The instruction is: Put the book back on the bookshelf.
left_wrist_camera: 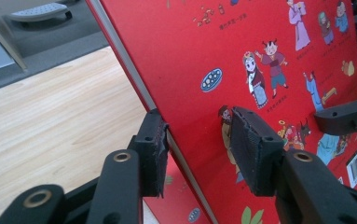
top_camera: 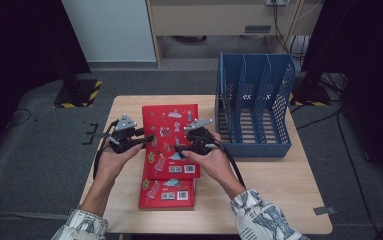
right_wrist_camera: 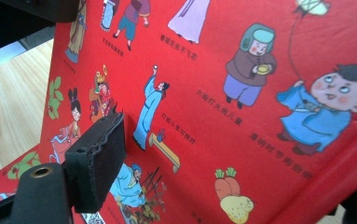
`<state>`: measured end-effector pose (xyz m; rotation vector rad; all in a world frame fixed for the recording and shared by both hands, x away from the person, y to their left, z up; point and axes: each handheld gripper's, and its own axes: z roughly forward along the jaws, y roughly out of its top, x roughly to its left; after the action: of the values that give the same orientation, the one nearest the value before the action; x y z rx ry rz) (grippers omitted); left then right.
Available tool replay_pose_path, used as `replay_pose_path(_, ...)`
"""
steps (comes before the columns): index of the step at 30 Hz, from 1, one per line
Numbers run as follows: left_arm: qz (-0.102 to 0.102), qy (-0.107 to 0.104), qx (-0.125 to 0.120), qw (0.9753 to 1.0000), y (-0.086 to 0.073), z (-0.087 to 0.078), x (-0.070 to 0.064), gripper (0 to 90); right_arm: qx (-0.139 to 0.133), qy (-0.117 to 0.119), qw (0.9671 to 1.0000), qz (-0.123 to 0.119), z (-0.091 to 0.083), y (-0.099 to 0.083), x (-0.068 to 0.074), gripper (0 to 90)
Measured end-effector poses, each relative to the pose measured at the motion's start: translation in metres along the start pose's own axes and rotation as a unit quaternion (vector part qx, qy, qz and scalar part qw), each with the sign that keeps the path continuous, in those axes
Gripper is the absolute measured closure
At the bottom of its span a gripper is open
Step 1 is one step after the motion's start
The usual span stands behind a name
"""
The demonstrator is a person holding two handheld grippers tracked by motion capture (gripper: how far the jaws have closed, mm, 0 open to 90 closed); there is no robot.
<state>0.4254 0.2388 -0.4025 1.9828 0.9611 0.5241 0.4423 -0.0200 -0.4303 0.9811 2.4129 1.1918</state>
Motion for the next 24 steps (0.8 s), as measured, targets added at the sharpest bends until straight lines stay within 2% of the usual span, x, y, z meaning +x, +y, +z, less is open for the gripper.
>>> replay_pose_path(4, -0.001, 0.005, -0.004, 1.0, 0.004, -0.001, 0.003, 58.3, -0.004, -0.004, 1.0, 0.003, 0.0, 0.005, -0.001, 22.4)
replay_pose_path(14, 0.014, 0.032, -0.012, 0.9993, 0.022, 0.0, 0.012, 61.6, -0.019, -0.03, 0.9994, 0.0, 0.002, 0.019, -0.006, 30.2)
replay_pose_path(24, 0.015, 0.037, -0.018, 0.999, 0.03, 0.005, 0.022, 61.0, -0.024, -0.053, 0.9983, -0.007, 0.009, 0.029, -0.009, 31.9)
